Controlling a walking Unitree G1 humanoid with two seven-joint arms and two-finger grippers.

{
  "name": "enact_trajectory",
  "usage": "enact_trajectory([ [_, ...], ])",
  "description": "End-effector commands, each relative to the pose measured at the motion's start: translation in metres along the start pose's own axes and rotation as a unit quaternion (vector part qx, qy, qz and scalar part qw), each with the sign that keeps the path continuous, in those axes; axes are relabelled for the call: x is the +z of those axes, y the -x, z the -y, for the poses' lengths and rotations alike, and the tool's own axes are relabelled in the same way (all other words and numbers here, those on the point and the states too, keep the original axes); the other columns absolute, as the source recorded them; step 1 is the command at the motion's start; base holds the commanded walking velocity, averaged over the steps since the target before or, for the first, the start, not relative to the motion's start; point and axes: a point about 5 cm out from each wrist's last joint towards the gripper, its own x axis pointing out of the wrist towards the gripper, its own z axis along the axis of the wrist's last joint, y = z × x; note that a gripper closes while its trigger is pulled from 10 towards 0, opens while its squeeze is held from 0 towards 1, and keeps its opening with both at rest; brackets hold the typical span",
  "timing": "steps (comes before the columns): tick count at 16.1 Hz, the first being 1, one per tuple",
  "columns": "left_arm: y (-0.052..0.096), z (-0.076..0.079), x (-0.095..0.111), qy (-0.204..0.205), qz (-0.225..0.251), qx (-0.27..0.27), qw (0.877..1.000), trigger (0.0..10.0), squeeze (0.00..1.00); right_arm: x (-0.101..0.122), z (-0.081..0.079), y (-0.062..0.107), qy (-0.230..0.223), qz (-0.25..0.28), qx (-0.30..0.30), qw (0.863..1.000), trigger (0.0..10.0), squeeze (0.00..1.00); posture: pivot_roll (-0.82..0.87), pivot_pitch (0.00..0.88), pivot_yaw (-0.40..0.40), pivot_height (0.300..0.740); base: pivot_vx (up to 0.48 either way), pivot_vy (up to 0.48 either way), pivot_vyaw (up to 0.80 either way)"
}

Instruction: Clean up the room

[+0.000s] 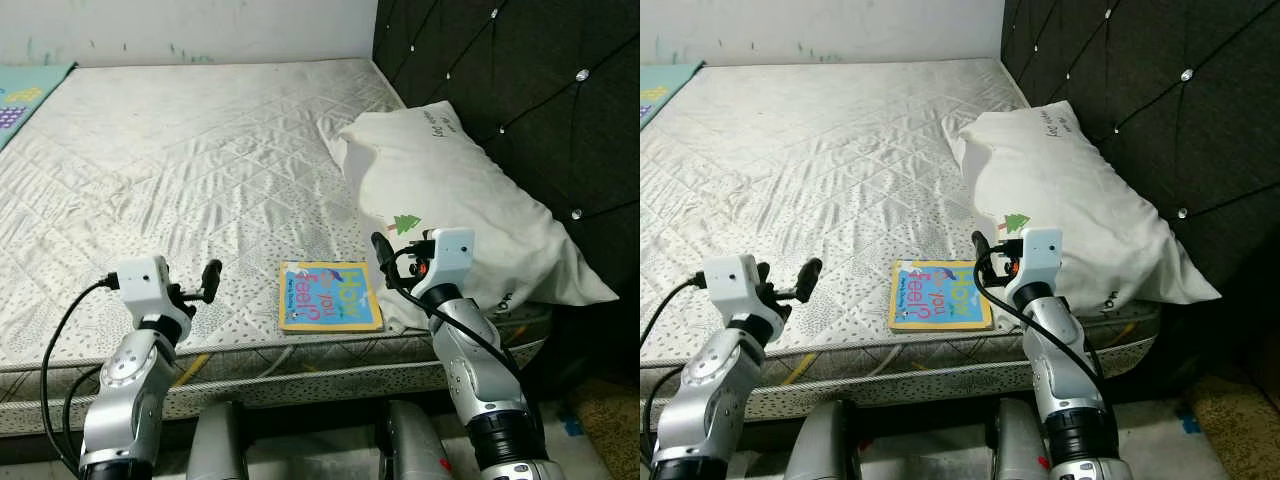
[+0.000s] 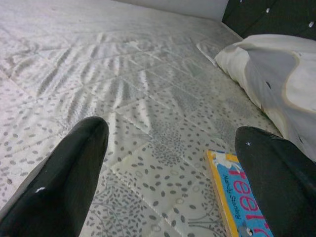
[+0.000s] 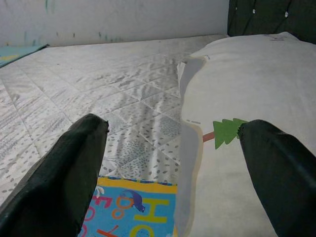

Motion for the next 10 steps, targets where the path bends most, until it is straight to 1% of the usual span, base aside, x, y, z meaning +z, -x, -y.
enact_trajectory([
  [1,0.001,0.002,0.002,-0.007,0.004,-0.003,1.000,10.0,0.00,0.009,0.000,-0.002,-0.004,0.016,0.003,1.000,10.0,0.00,-0.05,0.000,0.024,0.606,0.000,0.000,0.00],
  [2,0.002,0.001,0.003,-0.009,0.005,-0.003,1.000,10.0,0.00,0.011,-0.002,-0.003,-0.007,0.018,0.004,1.000,10.0,0.00,-0.05,0.000,0.028,0.626,0.000,0.000,0.00],
  [5,-0.004,0.003,0.010,-0.030,0.018,-0.003,0.999,10.0,0.00,0.016,-0.011,-0.008,-0.014,0.030,0.013,0.999,10.0,0.00,-0.04,0.000,0.038,0.664,0.000,0.000,0.00],
  [6,-0.004,0.005,0.012,-0.029,0.022,-0.004,0.999,10.0,0.00,0.017,-0.010,-0.008,-0.013,0.032,0.015,0.999,10.0,0.00,-0.03,0.000,0.030,0.679,0.000,0.000,0.00],
  [10,-0.003,0.010,0.009,-0.027,0.021,-0.008,0.999,10.0,0.00,0.014,-0.005,-0.004,-0.007,0.024,0.014,1.000,10.0,0.00,-0.03,0.000,0.020,0.722,0.000,0.000,0.00],
])
